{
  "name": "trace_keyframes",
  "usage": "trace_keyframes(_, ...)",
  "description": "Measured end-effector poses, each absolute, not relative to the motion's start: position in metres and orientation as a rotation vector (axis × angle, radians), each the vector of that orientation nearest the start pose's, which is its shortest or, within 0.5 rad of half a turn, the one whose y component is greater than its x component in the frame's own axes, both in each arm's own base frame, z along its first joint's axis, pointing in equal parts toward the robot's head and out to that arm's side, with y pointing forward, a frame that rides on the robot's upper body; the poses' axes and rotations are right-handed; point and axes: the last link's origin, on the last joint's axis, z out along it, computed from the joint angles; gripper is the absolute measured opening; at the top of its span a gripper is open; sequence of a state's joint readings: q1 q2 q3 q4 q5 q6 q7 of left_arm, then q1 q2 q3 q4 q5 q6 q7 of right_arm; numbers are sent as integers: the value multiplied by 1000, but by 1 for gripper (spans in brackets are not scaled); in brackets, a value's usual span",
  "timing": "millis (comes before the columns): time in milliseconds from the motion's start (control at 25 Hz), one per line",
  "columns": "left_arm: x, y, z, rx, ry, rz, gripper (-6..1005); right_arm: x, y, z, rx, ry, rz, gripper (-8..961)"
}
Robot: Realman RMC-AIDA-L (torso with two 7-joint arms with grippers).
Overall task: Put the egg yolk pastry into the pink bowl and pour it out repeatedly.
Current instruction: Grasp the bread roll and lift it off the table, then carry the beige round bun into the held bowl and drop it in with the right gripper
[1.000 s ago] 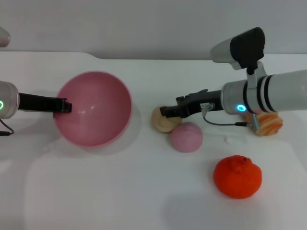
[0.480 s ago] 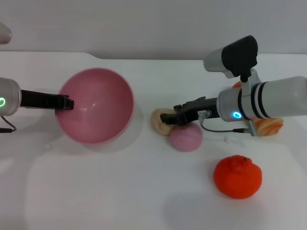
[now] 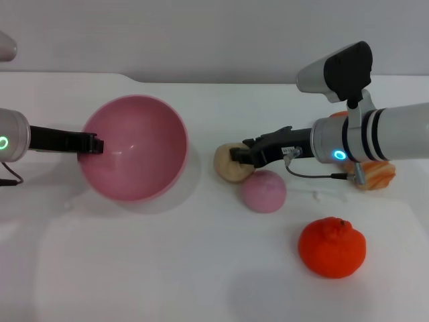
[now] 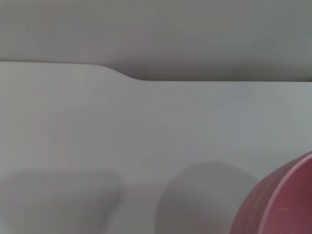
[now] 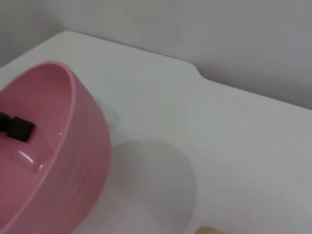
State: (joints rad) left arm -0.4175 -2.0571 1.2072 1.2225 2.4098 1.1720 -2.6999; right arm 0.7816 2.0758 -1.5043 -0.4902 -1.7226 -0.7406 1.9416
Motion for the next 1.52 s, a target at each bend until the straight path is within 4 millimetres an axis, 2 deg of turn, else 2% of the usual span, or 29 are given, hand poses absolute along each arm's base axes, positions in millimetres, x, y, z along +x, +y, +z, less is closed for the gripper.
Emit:
trace_keyframes(240, -259, 370, 29, -2137, -1399, -64, 2, 199, 410, -91, -2546, 928, 254, 335)
trace_keyframes(440, -255, 372, 29, -2151, -1391, -54, 1, 186, 419, -62, -2539, 880, 388, 296)
trace_keyframes(640, -247, 377, 24, -2182, -1382, -41, 2, 154, 416, -29, -2617, 654, 548, 250)
trace_keyframes(760, -237, 382, 15, -2228, -1386, -19, 2, 131, 406, -22, -2703, 494, 594, 227)
trace_keyframes(880, -226, 387, 7, -2272, -1369, 3, 1, 115, 400, -27, -2779, 388, 563, 188)
trace_keyframes(960, -220, 389, 3, -2294, -1351, 12, 1, 111, 396, -40, -2836, 313, 464, 161)
trace_keyframes(1080, -210, 391, -2, -2325, -1330, 19, 1, 113, 389, -61, -2893, 219, 297, 151)
trace_keyframes(1160, -207, 391, -3, -2333, -1324, 20, 1, 114, 387, -70, -2888, 190, 247, 145)
trace_keyframes(1360, -206, 392, -3, -2334, -1322, 19, 1, 115, 388, -72, -2859, 192, 254, 129)
trace_keyframes(1520, -208, 394, -3, -2319, -1318, 13, 1, 115, 392, -66, -2829, 217, 293, 281)
